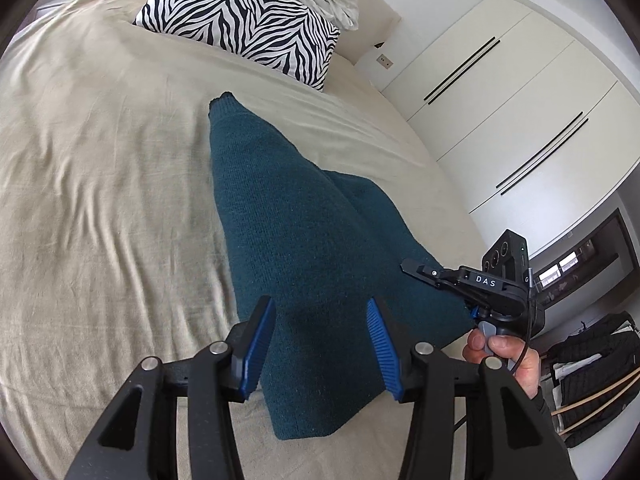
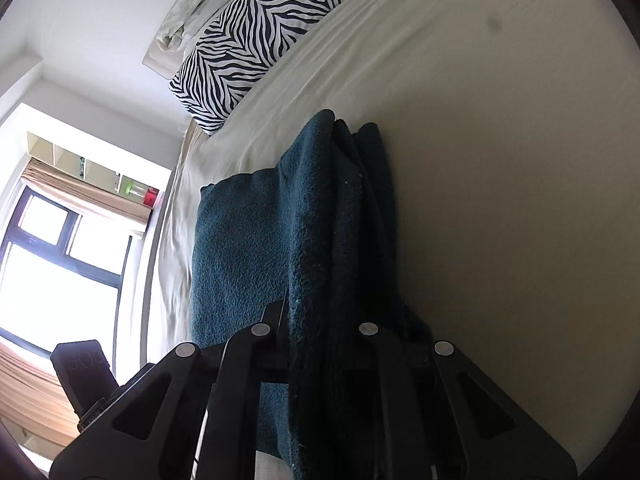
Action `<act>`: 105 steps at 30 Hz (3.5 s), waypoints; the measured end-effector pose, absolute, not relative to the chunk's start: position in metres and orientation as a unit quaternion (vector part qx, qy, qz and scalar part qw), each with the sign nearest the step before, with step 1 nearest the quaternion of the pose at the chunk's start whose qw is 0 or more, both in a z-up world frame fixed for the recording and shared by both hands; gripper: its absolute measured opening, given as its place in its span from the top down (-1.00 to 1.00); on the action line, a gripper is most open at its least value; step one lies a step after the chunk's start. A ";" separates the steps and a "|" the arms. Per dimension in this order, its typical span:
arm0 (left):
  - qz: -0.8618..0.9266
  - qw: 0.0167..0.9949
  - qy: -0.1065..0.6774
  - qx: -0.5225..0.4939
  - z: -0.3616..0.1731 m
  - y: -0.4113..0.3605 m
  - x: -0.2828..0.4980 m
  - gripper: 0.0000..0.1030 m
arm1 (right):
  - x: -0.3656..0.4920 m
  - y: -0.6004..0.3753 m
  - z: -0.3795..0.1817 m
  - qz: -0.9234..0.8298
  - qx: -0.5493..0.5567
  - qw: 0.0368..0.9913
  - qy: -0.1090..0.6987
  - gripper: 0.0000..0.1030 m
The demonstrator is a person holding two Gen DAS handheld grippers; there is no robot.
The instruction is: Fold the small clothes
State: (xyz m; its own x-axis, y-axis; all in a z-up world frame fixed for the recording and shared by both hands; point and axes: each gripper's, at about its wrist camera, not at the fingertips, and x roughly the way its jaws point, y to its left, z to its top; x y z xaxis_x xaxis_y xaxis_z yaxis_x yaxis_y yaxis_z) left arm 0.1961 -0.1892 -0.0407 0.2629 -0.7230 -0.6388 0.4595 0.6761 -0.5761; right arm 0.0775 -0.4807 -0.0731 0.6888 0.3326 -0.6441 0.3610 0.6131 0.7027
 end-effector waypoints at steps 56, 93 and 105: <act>-0.313 0.835 0.453 0.015 -0.058 -0.267 0.233 -0.02 | 0.089 -0.457 -0.054 0.003 0.329 0.853 0.405 0.34; -0.288 0.799 0.525 -0.051 -0.056 -0.218 0.224 0.16 | 0.106 -0.403 -0.047 -0.056 0.163 0.852 0.495 0.61; -0.270 0.846 0.460 -0.014 0.005 -0.068 0.102 0.16 | 0.012 -0.252 0.009 0.024 0.170 0.889 0.424 0.61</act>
